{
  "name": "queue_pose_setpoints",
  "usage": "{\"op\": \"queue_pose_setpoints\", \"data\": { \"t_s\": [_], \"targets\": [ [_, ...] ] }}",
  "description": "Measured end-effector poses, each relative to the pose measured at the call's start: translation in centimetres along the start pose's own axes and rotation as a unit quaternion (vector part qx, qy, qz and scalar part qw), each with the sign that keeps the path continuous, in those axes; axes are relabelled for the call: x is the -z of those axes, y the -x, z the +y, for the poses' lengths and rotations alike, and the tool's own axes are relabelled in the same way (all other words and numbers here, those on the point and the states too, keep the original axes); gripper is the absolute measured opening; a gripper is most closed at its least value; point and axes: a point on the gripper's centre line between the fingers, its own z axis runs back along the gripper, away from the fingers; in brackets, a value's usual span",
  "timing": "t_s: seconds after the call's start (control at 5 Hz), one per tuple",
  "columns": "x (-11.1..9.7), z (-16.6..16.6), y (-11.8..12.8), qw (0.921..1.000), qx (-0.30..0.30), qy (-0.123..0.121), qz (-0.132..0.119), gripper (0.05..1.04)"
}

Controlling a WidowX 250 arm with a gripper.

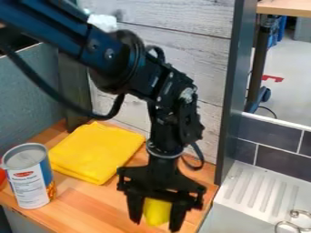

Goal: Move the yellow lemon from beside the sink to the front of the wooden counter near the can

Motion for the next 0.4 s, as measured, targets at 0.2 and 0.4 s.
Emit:
{"op": "queue_pose_setpoints", "data": {
  "t_s": [0.2,0.4],
  "targets": [
    [0.9,0.1,1.2,0.9993,0.029,0.004,0.022,0.771],
    [2.5,1.0,2.4,0.9979,0.053,0.004,0.037,0.771]
  ]
}}
